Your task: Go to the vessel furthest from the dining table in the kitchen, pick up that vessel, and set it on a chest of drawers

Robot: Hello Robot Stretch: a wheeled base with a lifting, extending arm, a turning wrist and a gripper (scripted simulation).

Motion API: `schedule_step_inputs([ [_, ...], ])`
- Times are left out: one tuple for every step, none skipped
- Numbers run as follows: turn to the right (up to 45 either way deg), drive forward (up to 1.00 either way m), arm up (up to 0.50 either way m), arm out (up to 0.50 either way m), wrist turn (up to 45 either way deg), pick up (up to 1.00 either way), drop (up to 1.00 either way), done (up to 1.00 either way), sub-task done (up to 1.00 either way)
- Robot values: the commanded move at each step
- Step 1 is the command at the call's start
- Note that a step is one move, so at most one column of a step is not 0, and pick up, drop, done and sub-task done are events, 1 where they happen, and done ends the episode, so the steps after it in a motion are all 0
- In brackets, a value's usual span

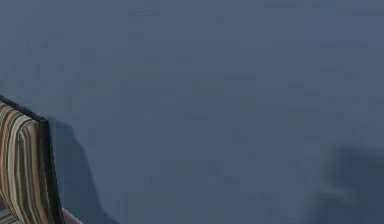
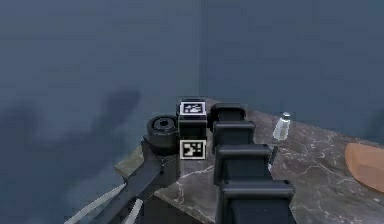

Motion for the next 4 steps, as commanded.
schedule_step_inputs([
  [0.0,0.0,0.0,-0.1,0.0,0.0,0.0,0.0,0.0],
  [-45.0,0.0,0.0,0.0,0.0,0.0,0.0,0.0,0.0],
  [-45.0,0.0,0.0,0.0,0.0,0.0,0.0,0.0,0.0],
  [-45.0,0.0,0.0,0.0,0.0,0.0,0.0,0.0,0.0],
])
